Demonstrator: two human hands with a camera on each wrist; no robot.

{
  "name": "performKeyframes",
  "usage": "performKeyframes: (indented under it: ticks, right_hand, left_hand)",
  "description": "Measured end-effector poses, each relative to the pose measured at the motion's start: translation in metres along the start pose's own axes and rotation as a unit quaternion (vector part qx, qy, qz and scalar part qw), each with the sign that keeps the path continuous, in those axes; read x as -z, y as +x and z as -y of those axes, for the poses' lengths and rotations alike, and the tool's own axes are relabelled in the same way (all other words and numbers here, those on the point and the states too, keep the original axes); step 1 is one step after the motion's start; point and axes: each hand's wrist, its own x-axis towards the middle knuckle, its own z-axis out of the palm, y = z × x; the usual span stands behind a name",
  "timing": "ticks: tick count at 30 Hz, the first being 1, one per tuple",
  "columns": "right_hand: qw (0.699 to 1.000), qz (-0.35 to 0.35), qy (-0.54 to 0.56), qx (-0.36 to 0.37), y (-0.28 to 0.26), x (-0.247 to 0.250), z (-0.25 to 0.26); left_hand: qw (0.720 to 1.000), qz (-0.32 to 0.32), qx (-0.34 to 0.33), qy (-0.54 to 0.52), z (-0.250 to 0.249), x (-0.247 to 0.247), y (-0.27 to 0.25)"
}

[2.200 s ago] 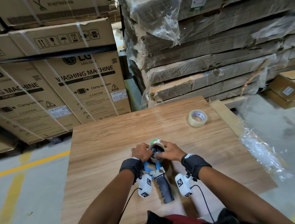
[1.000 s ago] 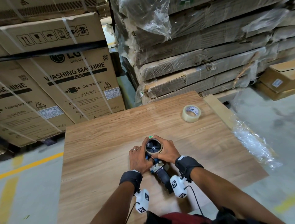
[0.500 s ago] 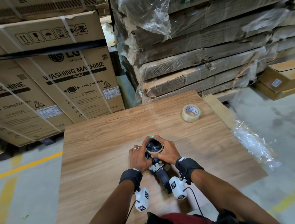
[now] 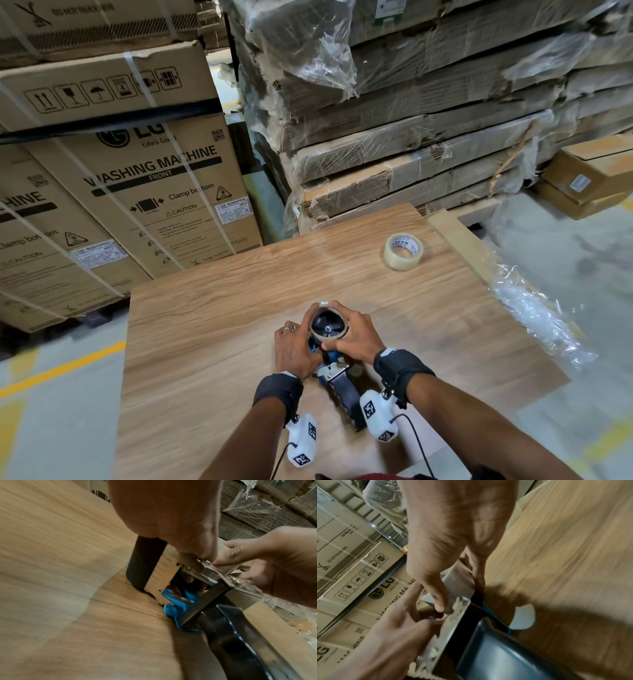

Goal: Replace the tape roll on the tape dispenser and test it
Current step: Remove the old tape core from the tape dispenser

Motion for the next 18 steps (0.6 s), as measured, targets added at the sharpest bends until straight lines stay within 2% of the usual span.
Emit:
performKeyframes:
  ticks: [3, 10, 18]
  right_hand:
    - [1.000, 0.006, -0.002, -0.011, 0.005, 0.005, 0.000]
    - [1.000, 0.005, 0.007, 0.022, -0.006, 0.002, -0.004]
    - [1.000, 0.016, 0.009, -0.014, 0.006, 0.009, -0.005]
  left_hand:
    - [1.000, 0.006, -0.002, 0.012, -0.003, 0.001, 0.001]
    - [1.000, 0.002, 0.000, 0.010, 0.002, -0.004, 0.003]
    - [1.000, 0.009, -0.005, 0.022, -0.001, -0.003, 0.005]
